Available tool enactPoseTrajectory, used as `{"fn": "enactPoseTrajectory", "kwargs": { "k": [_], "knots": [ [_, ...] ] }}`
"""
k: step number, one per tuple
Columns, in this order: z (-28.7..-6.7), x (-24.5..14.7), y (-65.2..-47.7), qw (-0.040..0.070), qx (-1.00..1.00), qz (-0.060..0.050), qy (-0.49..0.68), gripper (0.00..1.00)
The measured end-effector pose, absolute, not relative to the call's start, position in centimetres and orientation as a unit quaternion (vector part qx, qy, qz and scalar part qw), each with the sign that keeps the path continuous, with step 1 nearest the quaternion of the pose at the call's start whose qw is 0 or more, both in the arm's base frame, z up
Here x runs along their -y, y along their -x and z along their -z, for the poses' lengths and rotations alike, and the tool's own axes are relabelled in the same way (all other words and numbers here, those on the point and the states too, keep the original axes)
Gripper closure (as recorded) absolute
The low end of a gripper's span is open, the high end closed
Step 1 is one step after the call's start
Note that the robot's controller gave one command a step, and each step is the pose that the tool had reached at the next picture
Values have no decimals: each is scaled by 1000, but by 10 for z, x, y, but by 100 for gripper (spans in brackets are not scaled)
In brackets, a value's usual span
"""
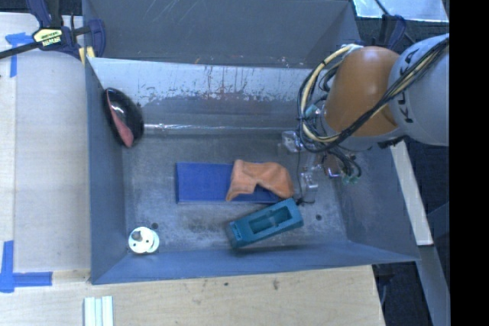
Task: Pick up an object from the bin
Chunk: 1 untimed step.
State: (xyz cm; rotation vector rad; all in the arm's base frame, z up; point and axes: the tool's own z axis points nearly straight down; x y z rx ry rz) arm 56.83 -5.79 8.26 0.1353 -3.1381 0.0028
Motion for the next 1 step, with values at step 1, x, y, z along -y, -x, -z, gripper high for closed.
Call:
{"fn": "enactPoseTrajectory", "kwargs": {
  "k": [1],
  "knots": [
    [-71,17,-590,-4,1000,0,-8,100]
  ]
}}
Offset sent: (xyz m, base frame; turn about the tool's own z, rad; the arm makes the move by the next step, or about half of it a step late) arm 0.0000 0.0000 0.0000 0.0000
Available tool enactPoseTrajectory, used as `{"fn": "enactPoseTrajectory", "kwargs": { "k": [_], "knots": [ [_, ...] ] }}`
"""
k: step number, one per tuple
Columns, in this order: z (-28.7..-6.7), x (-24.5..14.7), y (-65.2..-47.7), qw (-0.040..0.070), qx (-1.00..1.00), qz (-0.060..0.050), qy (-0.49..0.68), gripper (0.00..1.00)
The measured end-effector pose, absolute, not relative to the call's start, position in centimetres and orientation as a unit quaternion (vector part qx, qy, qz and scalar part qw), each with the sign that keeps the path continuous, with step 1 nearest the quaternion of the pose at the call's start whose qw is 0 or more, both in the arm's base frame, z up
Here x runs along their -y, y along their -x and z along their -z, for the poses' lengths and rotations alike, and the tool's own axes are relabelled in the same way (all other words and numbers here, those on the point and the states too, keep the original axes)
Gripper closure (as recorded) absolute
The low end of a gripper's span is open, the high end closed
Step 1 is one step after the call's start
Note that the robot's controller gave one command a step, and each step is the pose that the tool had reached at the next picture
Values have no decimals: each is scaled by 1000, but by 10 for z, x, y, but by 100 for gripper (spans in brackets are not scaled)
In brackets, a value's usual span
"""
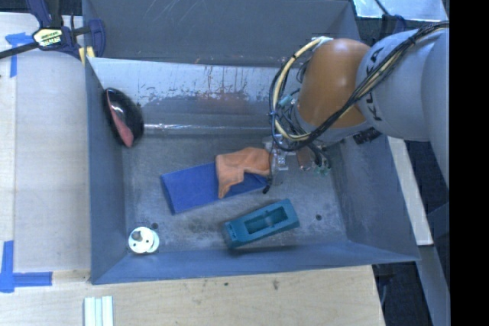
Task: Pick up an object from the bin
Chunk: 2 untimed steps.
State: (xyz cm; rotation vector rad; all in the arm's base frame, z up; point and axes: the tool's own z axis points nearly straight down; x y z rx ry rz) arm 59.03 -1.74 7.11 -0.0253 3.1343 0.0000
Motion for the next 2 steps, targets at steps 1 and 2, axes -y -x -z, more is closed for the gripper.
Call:
{"fn": "enactPoseTrajectory", "kwargs": {
  "k": [1,2],
  "knots": [
    [-71,17,-590,4,-1000,0,8,100],
    [-220,14,-579,3,-1000,0,12,100]
  ]
}}
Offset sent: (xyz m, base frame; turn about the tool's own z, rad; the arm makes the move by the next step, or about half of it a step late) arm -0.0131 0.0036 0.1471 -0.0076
